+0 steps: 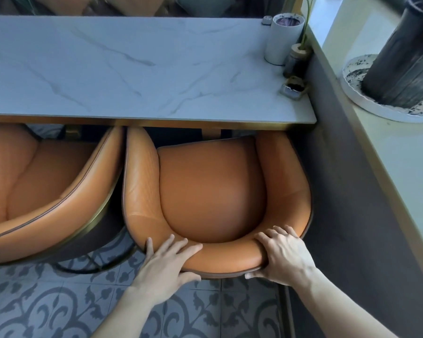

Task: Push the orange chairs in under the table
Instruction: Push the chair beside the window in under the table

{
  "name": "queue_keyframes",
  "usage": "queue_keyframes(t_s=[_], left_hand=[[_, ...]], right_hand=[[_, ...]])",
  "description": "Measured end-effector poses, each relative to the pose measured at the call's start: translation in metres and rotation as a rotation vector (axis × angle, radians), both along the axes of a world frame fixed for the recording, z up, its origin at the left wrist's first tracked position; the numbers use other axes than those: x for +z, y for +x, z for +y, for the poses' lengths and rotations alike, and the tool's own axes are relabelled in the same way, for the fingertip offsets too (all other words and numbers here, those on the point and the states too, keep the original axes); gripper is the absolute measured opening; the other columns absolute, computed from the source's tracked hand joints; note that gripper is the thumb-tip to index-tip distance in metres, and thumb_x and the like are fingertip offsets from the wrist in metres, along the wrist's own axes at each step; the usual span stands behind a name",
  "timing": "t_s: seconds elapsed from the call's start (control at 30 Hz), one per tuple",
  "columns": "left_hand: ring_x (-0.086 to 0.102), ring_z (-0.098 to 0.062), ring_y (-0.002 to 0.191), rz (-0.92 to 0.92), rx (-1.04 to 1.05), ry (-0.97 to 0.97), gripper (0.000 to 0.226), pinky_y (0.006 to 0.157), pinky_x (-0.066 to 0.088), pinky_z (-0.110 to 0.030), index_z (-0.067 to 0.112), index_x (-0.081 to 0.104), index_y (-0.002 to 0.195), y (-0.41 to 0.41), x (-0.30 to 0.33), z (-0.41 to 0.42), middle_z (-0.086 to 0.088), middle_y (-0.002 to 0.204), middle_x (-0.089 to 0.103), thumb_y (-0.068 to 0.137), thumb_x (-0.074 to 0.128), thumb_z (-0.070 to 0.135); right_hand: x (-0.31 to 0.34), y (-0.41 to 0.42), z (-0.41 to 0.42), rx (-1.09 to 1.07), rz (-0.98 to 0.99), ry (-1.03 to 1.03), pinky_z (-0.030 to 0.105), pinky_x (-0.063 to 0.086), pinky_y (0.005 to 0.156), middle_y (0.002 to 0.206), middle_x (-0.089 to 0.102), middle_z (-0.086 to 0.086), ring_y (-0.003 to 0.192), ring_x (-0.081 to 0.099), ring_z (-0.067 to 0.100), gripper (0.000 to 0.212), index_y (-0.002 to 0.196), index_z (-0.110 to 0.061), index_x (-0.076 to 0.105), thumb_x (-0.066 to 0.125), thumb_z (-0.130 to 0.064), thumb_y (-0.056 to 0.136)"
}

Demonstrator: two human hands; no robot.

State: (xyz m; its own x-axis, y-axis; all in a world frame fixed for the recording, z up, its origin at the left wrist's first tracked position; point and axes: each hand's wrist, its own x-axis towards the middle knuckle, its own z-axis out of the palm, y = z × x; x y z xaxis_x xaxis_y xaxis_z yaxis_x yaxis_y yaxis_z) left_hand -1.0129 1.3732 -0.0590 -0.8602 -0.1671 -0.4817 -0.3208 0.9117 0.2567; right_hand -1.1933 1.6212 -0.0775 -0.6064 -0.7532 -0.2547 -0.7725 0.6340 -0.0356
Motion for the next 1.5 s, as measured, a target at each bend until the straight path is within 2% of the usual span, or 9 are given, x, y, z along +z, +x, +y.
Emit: queue_keyframes(t_s=[0.2, 0.4, 0.53, 0.7, 0.93, 1.03, 1.27, 1.37, 1.5], left_hand=[[0.006, -0.022, 0.150, 0.006, -0.037, -0.008, 0.087, 0.115, -0.001, -0.067, 0.057, 0.009, 0.147, 0.009, -0.007, -0.008, 0.010, 0.160, 0.023, 0.065, 0.012, 0.087], [0.004, -0.020, 0.150, -0.061, -0.086, 0.007, 0.089, 0.116, -0.002, -0.064, 0.059, 0.006, 0.145, 0.028, 0.002, -0.031, 0.011, 0.161, 0.021, 0.060, 0.015, 0.085], [0.005, -0.019, 0.150, -0.063, -0.120, 0.014, 0.092, 0.116, -0.001, -0.064, 0.058, 0.009, 0.146, 0.039, 0.004, -0.048, 0.011, 0.161, 0.022, 0.058, 0.014, 0.086], [0.009, -0.019, 0.149, -0.028, -0.148, 0.014, 0.085, 0.115, 0.000, -0.065, 0.061, 0.006, 0.144, 0.044, -0.002, -0.060, 0.010, 0.160, 0.025, 0.065, 0.025, 0.086], [0.009, -0.016, 0.149, 0.025, -0.131, 0.021, 0.079, 0.117, 0.001, -0.063, 0.058, 0.019, 0.145, 0.030, 0.004, -0.091, 0.012, 0.159, 0.026, 0.073, 0.049, 0.076], [0.010, -0.017, 0.149, 0.050, -0.123, 0.026, 0.078, 0.117, 0.001, -0.063, 0.057, 0.021, 0.145, 0.018, 0.002, -0.100, 0.011, 0.159, 0.027, 0.075, 0.053, 0.073], [0.014, -0.019, 0.148, 0.089, -0.128, 0.040, 0.078, 0.115, -0.001, -0.064, 0.054, 0.025, 0.145, 0.012, 0.001, -0.101, 0.009, 0.157, 0.032, 0.074, 0.048, 0.077], [0.014, -0.018, 0.148, 0.084, -0.114, 0.046, 0.089, 0.114, -0.004, -0.063, 0.054, 0.025, 0.145, 0.013, -0.001, -0.101, 0.011, 0.157, 0.032, 0.063, 0.028, 0.086], [0.013, -0.013, 0.147, 0.097, -0.109, 0.034, 0.088, 0.115, -0.008, -0.061, 0.054, 0.023, 0.145, 0.018, -0.011, -0.102, 0.015, 0.155, 0.032, 0.064, 0.024, 0.088]], right_hand=[[-0.002, 0.014, -0.001, -0.040, 0.020, -0.006, 0.043, 0.038, 0.110, 0.101, 0.072, -0.003, 0.106, 0.065, 0.024, 0.104, 0.112, -0.030, 0.067, 0.045, -0.105, 0.043], [0.008, 0.049, -0.018, -0.079, -0.021, 0.073, 0.041, 0.030, 0.116, 0.119, 0.068, -0.005, 0.121, 0.057, 0.020, 0.111, 0.123, -0.032, 0.060, 0.041, -0.106, 0.042], [0.010, 0.069, -0.028, -0.120, -0.036, 0.069, 0.043, 0.029, 0.118, 0.121, 0.067, -0.006, 0.126, 0.055, 0.019, 0.114, 0.124, -0.032, 0.060, 0.043, -0.106, 0.040], [0.009, 0.075, -0.037, -0.139, -0.044, 0.092, 0.043, 0.027, 0.118, 0.125, 0.063, -0.008, 0.131, 0.049, 0.018, 0.117, 0.127, -0.034, 0.059, 0.043, -0.107, 0.038], [0.009, 0.069, -0.067, -0.154, -0.059, 0.086, 0.043, 0.033, 0.114, 0.125, 0.062, -0.006, 0.128, 0.048, 0.021, 0.117, 0.132, -0.036, 0.058, 0.052, -0.104, 0.038], [0.012, 0.056, -0.077, -0.170, -0.082, 0.093, 0.044, 0.032, 0.117, 0.129, 0.061, -0.007, 0.132, 0.045, 0.021, 0.116, 0.137, -0.038, 0.055, 0.059, -0.101, 0.041], [0.015, 0.048, -0.081, -0.177, -0.088, 0.123, 0.042, 0.033, 0.116, 0.130, 0.062, -0.009, 0.132, 0.046, 0.019, 0.115, 0.139, -0.040, 0.054, 0.066, -0.097, 0.041], [0.014, 0.050, -0.079, -0.190, -0.085, 0.097, 0.042, 0.026, 0.120, 0.135, 0.060, -0.010, 0.139, 0.042, 0.020, 0.114, 0.139, -0.041, 0.053, 0.064, -0.099, 0.041], [0.007, 0.055, -0.075, -0.227, -0.111, 0.066, 0.043, 0.013, 0.125, 0.143, 0.055, -0.009, 0.147, 0.032, 0.021, 0.117, 0.141, -0.041, 0.049, 0.059, -0.101, 0.041]])
